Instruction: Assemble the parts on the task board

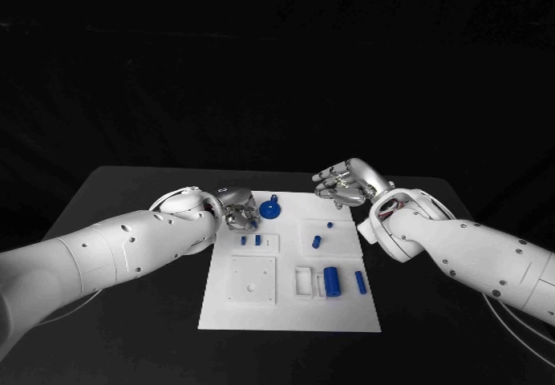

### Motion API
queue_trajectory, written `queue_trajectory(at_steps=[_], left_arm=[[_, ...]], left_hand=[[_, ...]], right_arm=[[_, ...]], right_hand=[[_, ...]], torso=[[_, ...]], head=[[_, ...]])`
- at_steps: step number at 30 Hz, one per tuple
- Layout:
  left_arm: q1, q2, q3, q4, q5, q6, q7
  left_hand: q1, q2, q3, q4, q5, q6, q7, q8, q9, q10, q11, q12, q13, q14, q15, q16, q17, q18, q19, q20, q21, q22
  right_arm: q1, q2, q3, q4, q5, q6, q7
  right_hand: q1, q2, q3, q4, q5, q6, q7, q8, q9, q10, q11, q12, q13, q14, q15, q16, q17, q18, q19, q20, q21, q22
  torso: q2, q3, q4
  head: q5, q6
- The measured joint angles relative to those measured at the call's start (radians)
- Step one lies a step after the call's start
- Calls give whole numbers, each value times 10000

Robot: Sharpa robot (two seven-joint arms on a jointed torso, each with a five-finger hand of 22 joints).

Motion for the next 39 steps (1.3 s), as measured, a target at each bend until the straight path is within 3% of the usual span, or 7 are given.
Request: queue_trajectory(at_steps=[7,11,16,20,29,35,39], left_arm=[[-74,-39,-64,-30,92,-25,-1],[-83,-59,-66,-36,141,-49,-3],[-84,-73,-66,-33,211,-116,0],[-91,-83,-75,-33,254,-185,9],[-105,-134,-83,-49,305,-328,14],[-106,-226,-74,-91,327,-423,3],[-105,-341,-61,-96,335,-483,-9]], left_hand=[[118,136,9,-7,-5,-612,-107,-34,-9,-292,73,5,-16,-88,17,0,-51,8,-35,36,0,0],[-6,-144,70,-67,-20,-815,-171,-27,-9,-393,109,22,-21,-127,55,0,-100,14,-35,36,0,0],[-106,-336,220,-76,-76,-992,-243,-27,-9,-642,219,43,-34,-179,107,-110,-172,13,-89,90,0,0],[-121,-362,294,-71,-75,-1064,-244,-27,-9,-761,238,43,-65,-179,107,-110,-191,147,-89,92,0,0],[-121,-443,359,-54,-75,-1131,-247,-27,-8,-792,248,33,-58,-181,111,-110,-201,151,-89,93,-15,0],[-65,-603,419,-114,-75,-1177,-285,-27,-8,-1069,357,33,-53,-214,144,-110,-224,155,-86,165,-41,0],[126,-794,554,-284,-75,-1364,-274,-27,-8,-1272,441,34,-53,-248,179,-110,-240,177,-86,165,-37,0]], right_arm=[[-1,5,0,-6,3,7,-1],[-1,0,0,-7,6,11,-1],[-1,-9,0,-8,9,14,-1],[-1,-13,0,-8,11,15,-2],[-1,-20,0,-8,14,26,-7],[-1,-25,0,-45,10,121,-51],[-1,-25,1,-133,-62,303,-164]], right_hand=[[0,0,0,0,0,36,12,0,0,0,0,0,0,0,0,-1,0,0,0,0,0,8],[0,0,0,0,0,36,12,0,0,0,0,0,0,0,0,27,0,-1,0,0,0,8],[0,0,0,0,0,36,11,0,0,0,0,0,0,0,0,27,0,0,0,0,0,7],[0,0,0,0,0,36,11,0,0,0,0,0,0,0,0,27,0,0,0,0,1,6],[0,0,0,0,0,35,9,0,0,1,0,0,0,0,0,26,0,1,0,0,0,6],[0,0,-8,-13,-11,32,10,0,0,-27,-14,0,0,0,0,26,0,0,0,0,1,5],[75,-64,-110,-167,-474,-3,43,0,0,-139,49,0,0,-2,1,25,0,0,-34,35,1,5]], torso=[[7,-6,-2],[10,-6,-2],[12,-6,-1],[12,-6,-1],[11,-1,-7],[9,-1,-7],[8,-3,-11]], head=[[-11,-3],[-12,-11],[-12,-15],[-12,-20],[1,-13],[14,-3],[11,-1]])
